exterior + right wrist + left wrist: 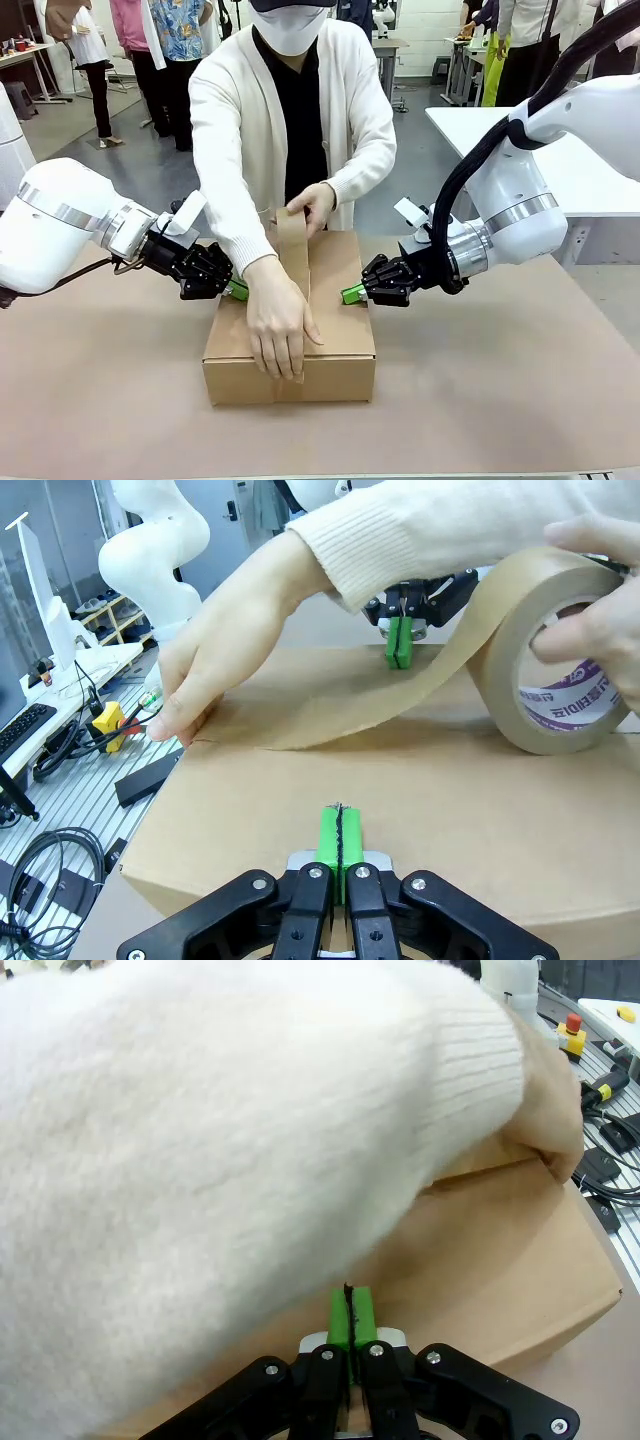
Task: Wrap the clocks to prevent damage.
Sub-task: After the human seals the box with tape, release both hands from the side flaps of the Package Box.
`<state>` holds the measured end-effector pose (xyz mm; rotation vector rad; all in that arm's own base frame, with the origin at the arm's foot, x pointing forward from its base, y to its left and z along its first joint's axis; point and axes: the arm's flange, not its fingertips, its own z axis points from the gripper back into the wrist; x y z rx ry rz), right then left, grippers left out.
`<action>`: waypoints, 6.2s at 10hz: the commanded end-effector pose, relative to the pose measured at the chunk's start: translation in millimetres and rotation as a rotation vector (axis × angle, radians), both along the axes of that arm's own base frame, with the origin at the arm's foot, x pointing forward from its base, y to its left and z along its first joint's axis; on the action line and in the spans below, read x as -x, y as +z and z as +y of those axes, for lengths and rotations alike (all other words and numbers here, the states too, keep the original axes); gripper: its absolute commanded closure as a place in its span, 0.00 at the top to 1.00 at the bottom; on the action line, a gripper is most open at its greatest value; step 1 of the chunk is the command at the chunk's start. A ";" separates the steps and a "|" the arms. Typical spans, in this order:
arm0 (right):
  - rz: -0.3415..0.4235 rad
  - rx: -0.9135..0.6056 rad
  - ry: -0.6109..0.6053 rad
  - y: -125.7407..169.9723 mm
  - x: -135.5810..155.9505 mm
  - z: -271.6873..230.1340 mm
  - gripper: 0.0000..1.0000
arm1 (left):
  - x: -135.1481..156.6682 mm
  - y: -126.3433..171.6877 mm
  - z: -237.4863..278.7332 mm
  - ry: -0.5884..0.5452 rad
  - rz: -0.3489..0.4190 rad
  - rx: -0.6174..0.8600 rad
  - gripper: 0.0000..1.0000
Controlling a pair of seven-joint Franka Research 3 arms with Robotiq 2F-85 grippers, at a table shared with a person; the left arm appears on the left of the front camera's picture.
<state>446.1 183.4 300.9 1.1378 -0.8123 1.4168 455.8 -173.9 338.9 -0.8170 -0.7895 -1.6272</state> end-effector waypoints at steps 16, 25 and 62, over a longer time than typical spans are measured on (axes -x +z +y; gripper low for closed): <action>0.004 0.007 -0.007 -3.9 0.4 1.1 0.01 | 0.7 -8.8 0.6 0.006 -0.001 -0.020 0.00; 0.004 0.007 -0.007 -3.9 0.4 1.1 0.01 | 0.7 -8.8 0.6 0.006 -0.001 -0.020 0.00; 0.004 0.007 -0.007 -3.9 0.4 1.1 0.01 | 0.7 -8.8 0.6 0.006 -0.001 -0.020 0.00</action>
